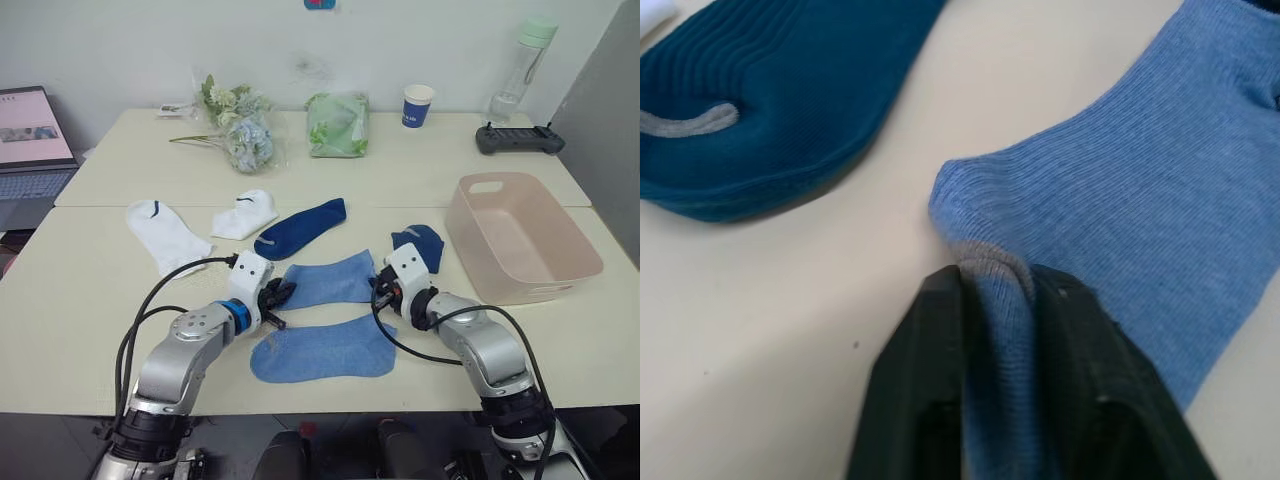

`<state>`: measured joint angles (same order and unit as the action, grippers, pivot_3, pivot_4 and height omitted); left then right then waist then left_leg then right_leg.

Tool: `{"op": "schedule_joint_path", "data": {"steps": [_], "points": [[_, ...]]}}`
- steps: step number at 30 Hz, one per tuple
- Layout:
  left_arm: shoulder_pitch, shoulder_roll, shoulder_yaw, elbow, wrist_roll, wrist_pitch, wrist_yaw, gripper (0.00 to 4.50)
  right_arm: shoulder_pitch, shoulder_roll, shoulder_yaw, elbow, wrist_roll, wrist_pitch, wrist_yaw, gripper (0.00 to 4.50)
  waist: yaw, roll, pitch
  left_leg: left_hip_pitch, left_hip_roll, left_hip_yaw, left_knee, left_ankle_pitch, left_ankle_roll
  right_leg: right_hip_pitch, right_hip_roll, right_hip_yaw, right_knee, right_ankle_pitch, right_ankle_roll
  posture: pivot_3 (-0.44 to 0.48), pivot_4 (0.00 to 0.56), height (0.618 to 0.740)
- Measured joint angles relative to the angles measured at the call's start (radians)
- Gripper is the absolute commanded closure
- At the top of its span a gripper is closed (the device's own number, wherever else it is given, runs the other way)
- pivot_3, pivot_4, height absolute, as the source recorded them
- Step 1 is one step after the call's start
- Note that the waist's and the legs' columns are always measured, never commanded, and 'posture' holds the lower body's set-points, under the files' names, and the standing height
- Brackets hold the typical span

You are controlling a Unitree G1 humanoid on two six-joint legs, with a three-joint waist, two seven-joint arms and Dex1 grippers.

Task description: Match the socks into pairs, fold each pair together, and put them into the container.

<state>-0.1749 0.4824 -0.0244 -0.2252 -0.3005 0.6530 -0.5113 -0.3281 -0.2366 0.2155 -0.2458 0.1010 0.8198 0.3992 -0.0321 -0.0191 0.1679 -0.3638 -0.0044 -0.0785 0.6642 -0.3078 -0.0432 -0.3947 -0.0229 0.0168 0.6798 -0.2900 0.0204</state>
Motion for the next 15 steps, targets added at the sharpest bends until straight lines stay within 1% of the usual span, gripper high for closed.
{"op": "schedule_joint_path", "data": {"steps": [1,2,3,5,7,8,10,11,13,15], "points": [[0.005,0.011,0.014,-0.001,-0.004,-0.006,-0.012,2.21,0.000,-0.003,-0.001,0.001,0.000,0.000,0.000,3.48,0.000,0.000,0.000,0.000,0.000,0.000,0.000,0.000,0.000,0.000,0.000,0.000,0.000,0.000,0.000,0.000,0.150,0.740],[0.012,0.032,0.034,-0.003,-0.012,-0.010,-0.031,1.83,0.000,-0.006,-0.003,0.001,0.000,0.001,-0.002,3.05,0.000,0.000,0.000,0.000,0.000,0.000,0.000,0.000,0.000,0.000,0.000,0.000,0.000,0.000,0.000,0.000,0.150,0.740],[0.015,0.049,0.055,-0.004,-0.016,-0.012,-0.043,1.53,0.000,-0.009,-0.007,0.001,0.001,0.002,-0.004,2.72,0.000,0.000,0.000,0.000,0.000,0.000,0.000,0.000,0.000,0.000,0.000,0.000,0.000,0.000,0.000,0.000,0.150,0.740],[0.018,0.068,0.119,0.005,-0.038,-0.025,-0.061,0.85,0.000,-0.018,-0.019,0.001,0.002,0.006,-0.005,1.95,0.001,0.000,0.000,0.000,0.000,0.000,0.000,0.000,0.000,0.000,0.000,0.000,0.000,0.000,0.000,0.000,0.150,0.740],[0.015,0.088,0.180,0.033,-0.058,-0.045,-0.081,0.21,0.000,-0.028,-0.030,-0.003,0.004,0.012,-0.003,1.27,0.001,0.000,0.000,0.000,0.000,0.000,0.000,0.000,0.000,0.000,0.000,0.000,0.000,0.000,0.000,0.000,0.150,0.740],[0.015,0.096,0.211,0.056,-0.070,-0.050,-0.093,0.00,0.001,-0.035,-0.034,-0.011,0.005,0.012,-0.003,0.89,0.000,0.000,0.000,0.000,0.000,0.000,0.000,0.000,0.000,0.000,0.000,0.000,0.000,0.000,0.000,0.000,0.150,0.740],[0.015,0.096,0.247,0.086,-0.097,-0.044,-0.108,0.00,0.001,-0.047,-0.035,-0.023,-0.001,0.005,-0.007,0.18,0.000,0.000,0.000,0.000,0.000,0.000,0.000,0.000,0.000,0.000,0.000,0.000,0.000,0.000,0.000,0.000,0.150,0.740],[0.015,0.091,0.260,0.092,-0.119,-0.034,-0.114,0.00,0.001,-0.056,-0.035,-0.027,-0.002,-0.002,-0.007,0.05,0.001,0.000,0.000,0.000,0.000,0.000,0.000,0.000,0.000,0.000,0.000,0.000,0.000,0.000,0.000,0.000,0.150,0.740],[0.016,0.077,0.271,0.091,-0.162,0.001,-0.115,0.00,0.002,-0.063,-0.037,-0.035,-0.001,-0.010,-0.007,0.05,0.000,0.000,0.000,0.000,0.000,0.000,0.000,0.000,0.000,0.000,0.000,0.000,-0.001,0.000,0.000,0.000,0.150,0.740],[0.022,0.064,0.264,0.075,-0.179,0.024,-0.118,0.00,0.005,-0.060,-0.037,-0.040,0.001,-0.019,-0.007,0.05,0.001,0.000,0.000,-0.001,0.000,0.000,0.000,0.000,0.000,0.000,0.000,0.000,-0.001,0.000,0.000,0.000,0.150,0.740]]}}
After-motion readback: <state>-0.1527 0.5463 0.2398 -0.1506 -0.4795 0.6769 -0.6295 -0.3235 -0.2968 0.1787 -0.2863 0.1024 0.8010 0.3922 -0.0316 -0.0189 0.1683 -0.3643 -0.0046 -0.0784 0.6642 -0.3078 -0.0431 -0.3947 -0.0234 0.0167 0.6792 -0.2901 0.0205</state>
